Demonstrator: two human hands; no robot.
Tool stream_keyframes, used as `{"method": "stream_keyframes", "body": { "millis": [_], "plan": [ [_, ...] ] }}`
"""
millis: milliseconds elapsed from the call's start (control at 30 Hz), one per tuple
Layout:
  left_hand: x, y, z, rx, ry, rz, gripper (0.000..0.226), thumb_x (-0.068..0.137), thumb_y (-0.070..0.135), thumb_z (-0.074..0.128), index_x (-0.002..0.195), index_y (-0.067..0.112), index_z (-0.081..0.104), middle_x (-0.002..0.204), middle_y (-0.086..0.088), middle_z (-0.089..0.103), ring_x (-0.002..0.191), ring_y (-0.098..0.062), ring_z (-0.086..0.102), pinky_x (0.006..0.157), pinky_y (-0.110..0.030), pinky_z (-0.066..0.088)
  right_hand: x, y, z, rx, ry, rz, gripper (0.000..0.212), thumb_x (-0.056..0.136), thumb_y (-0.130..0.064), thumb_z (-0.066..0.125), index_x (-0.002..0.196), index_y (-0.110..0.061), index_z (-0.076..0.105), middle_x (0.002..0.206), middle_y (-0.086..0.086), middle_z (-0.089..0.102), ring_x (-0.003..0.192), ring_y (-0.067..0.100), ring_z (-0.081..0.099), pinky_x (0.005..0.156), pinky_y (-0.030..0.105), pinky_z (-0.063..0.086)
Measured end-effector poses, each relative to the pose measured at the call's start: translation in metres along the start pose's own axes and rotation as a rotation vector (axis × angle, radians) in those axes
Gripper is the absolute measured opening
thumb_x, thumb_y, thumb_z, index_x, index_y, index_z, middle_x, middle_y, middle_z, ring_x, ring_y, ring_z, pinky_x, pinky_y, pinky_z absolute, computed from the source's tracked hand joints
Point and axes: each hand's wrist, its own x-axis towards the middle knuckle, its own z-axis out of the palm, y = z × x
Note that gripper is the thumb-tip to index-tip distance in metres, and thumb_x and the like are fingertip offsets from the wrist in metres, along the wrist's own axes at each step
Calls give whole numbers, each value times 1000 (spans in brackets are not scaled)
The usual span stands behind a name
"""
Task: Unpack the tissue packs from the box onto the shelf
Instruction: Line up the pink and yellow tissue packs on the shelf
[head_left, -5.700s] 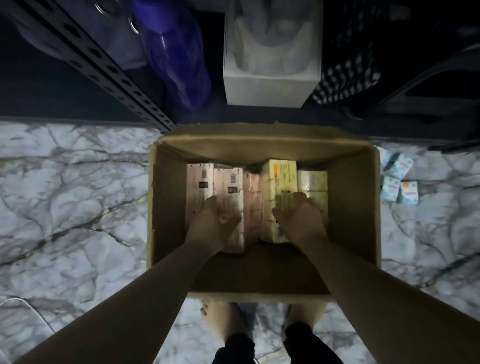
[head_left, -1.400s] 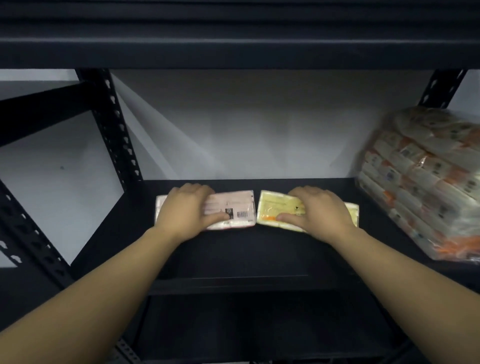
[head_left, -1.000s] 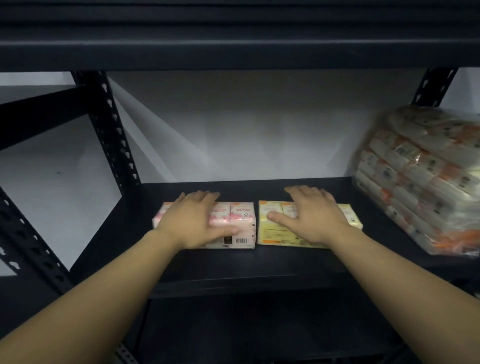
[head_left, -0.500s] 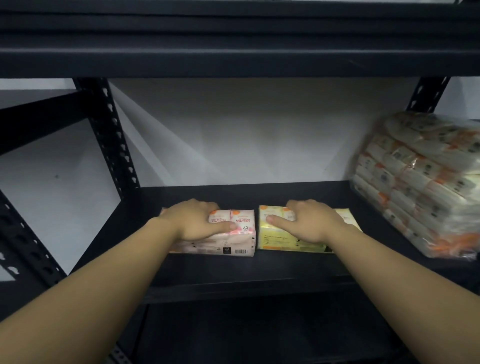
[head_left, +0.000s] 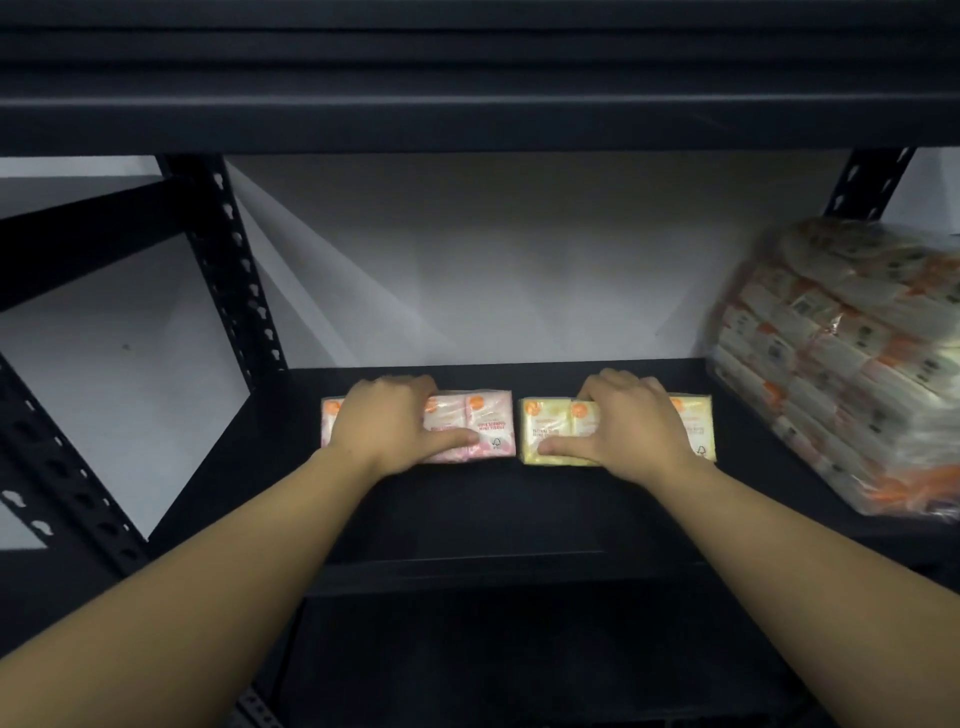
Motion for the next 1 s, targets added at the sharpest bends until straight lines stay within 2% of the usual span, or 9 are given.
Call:
{"method": "stream_keyframes", "body": {
  "millis": [100,167,267,367,433,533,733,900,1000],
  "plan": [
    [-19,5,8,3,65,-16,85,62,101,48,105,30,66,101,9,67,93,-15,61,86,-40,51,-18,-5,4,13,85,20,84,52,-100,57,89,-25,53,90,-9,55,82,16,56,79,37,47],
    [-34,8,14,-21,95,-18,90,60,99,52,112,27,65,112,6,67,103,-19,60,91,-41,51,-31,-10,8,23,115,38,86,49,-96,64,93,-24,48,95,-7,56,85,18,58,81,37,47],
    [-46,14,20,-9,92,-26,99,59,96,60,130,27,58,138,-1,60,127,-27,54,109,-46,43,-44,-15,19,-34,97,53,104,53,-97,62,121,-19,53,135,6,60,123,27,58,112,49,39],
    [-47,17,20,69,6,-22,112,66,98,49,157,35,33,164,-4,38,152,-31,32,126,-56,18,-47,-17,21,-86,33,65,118,62,-100,45,149,-21,42,158,7,45,146,27,41,122,58,22],
    [-46,17,22,119,-16,-7,111,71,99,40,161,37,24,167,-4,33,155,-31,28,127,-57,14,-46,-16,22,-112,10,58,118,65,-101,32,154,-24,40,160,4,44,148,25,39,122,57,22],
    [-41,18,26,148,-17,7,108,75,97,38,162,36,23,167,-4,33,154,-30,29,126,-56,18,-42,-14,21,-125,-11,43,118,65,-99,22,154,-25,42,159,3,46,147,25,40,121,54,22],
    [-10,18,34,166,-48,5,106,78,95,36,163,35,17,168,-5,29,155,-31,27,126,-56,18,-14,-6,28,-114,-42,21,114,67,-100,29,154,-26,39,157,1,45,145,25,40,122,55,18],
    [28,9,43,169,-57,10,106,77,95,36,162,35,19,167,-3,32,154,-29,29,124,-55,19,23,6,38,-81,-61,20,118,63,-101,24,154,-27,38,155,1,45,142,26,40,122,52,18],
    [52,2,49,171,-52,24,105,78,94,38,163,35,20,167,-3,31,154,-29,29,124,-54,18,47,14,48,-68,-36,11,112,66,-101,35,150,-28,42,150,1,47,140,26,38,122,53,18]
  ]
}}
